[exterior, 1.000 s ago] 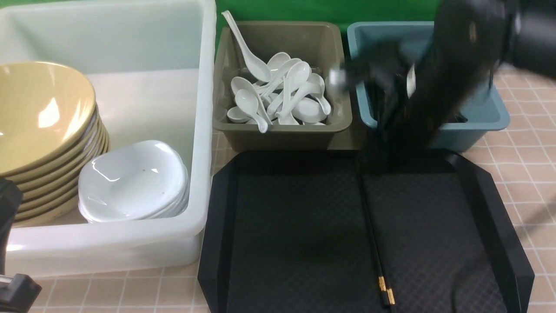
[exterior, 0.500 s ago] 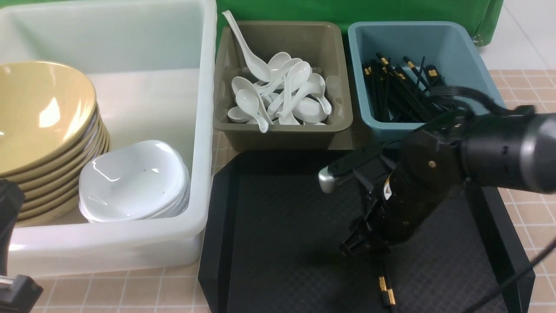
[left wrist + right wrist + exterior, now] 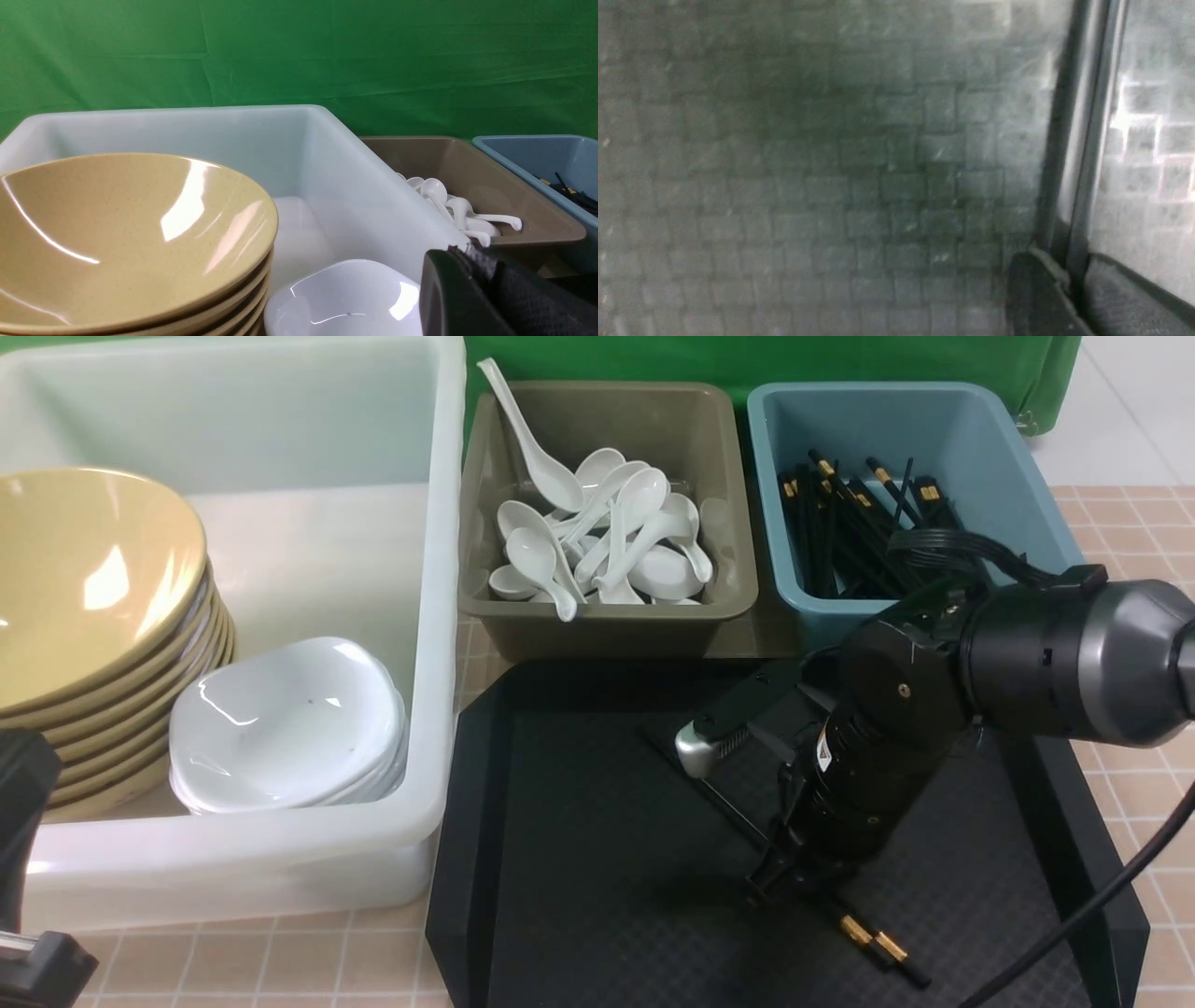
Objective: On brown table put chopsticks spoon bowls plates into blue grey white boxes.
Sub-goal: 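Grasp the chopsticks with the right gripper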
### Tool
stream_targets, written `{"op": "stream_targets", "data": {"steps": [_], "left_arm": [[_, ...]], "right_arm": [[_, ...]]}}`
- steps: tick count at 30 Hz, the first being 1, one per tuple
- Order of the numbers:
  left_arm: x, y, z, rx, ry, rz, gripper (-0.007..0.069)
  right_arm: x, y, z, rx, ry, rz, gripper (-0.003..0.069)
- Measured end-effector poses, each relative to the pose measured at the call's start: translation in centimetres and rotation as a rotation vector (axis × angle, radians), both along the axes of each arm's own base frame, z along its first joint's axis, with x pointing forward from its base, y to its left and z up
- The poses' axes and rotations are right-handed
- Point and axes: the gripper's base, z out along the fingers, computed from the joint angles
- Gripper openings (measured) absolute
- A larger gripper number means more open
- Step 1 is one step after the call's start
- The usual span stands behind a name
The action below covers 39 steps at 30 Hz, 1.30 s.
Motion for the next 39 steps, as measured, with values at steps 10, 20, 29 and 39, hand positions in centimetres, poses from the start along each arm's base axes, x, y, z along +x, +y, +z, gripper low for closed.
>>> {"op": "stream_targets", "data": {"steps": [10,20,29,39], "left_arm": [[0.0,0.0,0.1,-0.001,-0.008,0.005,-0.0007],[0.0,0.1,0.1,-0.001,-0.01,0.006,-0.0007],[0.0,0.1,0.1,-0.001,-0.01,0.006,-0.0007],[0.0,0.1,0.1,-0.001,-0.01,0.006,-0.0007]], "right_arm": [[-0.4,-0.3,3.2,0.058,-0.097,0.025,0.0037],[-0.7,0.1,3.1,0.094,-0.063,0.007,0.0052],[-2.3,3.0,2.4,0.151,-0.018,0.076,0.0295],[-3.3,6.0,-0.9,0.131,0.013,0.157,0.0289]]}}
